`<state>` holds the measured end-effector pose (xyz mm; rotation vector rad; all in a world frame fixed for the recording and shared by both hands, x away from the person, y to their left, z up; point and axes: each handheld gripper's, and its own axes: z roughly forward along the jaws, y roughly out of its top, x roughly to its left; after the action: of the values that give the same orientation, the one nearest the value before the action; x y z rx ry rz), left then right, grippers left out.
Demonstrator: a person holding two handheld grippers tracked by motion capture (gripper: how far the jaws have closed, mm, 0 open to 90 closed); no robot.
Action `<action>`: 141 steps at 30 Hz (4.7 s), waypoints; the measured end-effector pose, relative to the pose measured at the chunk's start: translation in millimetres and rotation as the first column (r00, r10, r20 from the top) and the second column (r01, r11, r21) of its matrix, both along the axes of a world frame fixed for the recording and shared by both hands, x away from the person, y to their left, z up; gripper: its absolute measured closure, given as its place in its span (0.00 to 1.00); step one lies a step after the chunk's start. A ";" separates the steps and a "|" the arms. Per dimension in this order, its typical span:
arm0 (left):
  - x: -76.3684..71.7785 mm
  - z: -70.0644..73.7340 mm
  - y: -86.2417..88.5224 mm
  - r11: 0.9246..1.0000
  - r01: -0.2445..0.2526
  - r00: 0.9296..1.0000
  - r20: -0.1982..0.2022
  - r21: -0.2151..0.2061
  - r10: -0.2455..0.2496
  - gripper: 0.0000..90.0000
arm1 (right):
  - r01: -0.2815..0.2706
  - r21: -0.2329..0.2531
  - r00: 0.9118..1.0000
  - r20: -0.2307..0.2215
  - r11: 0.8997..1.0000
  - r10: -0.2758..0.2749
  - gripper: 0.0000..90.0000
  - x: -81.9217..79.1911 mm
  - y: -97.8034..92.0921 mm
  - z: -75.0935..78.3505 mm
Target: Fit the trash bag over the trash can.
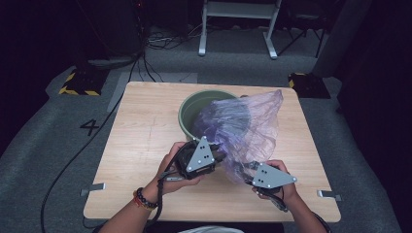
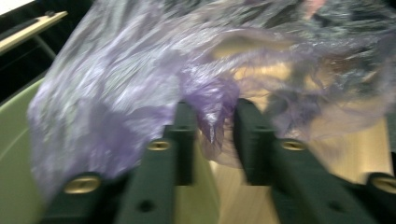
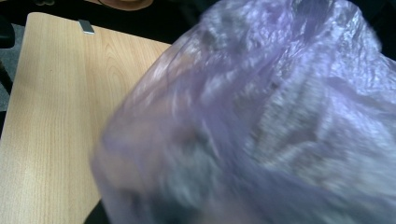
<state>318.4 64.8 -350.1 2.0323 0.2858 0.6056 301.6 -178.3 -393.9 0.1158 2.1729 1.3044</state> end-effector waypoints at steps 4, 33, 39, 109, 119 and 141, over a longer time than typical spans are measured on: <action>0.8 0.4 9.2 1.000 -0.007 1.000 0.012 -0.001 0.007 0.96 | 0.003 0.006 1.000 -0.001 1.000 -0.003 0.89 -1.4 -1.3 -0.1; 0.6 -15.3 67.3 0.995 -0.084 0.996 -0.020 -0.060 0.083 0.98 | 0.367 0.122 0.929 -0.101 0.922 -0.356 0.40 24.0 -89.7 3.0; 2.8 -19.2 70.7 0.995 -0.089 0.996 -0.033 -0.053 0.087 0.98 | 0.430 0.181 0.903 -0.110 0.885 -0.416 0.36 35.1 -105.0 9.0; -40.5 -33.7 55.1 0.991 -0.113 0.992 -0.072 -0.072 0.108 0.68 | 0.301 0.133 0.954 -0.043 0.944 -0.298 1.00 42.7 -73.6 19.2; -50.4 -37.9 54.3 0.991 -0.102 0.990 -0.102 -0.091 0.093 0.19 | 0.303 0.130 0.953 -0.046 0.944 -0.300 1.00 43.2 -73.3 18.8; -67.2 -43.4 35.2 0.971 -0.191 0.980 -0.080 -0.142 0.181 0.17 | 0.270 0.126 0.962 -0.067 0.955 -0.264 1.00 38.3 -69.9 14.1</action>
<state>251.1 99.9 -393.5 1.8960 0.5514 0.6131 340.0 -248.1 -379.9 0.4832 2.0236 1.2995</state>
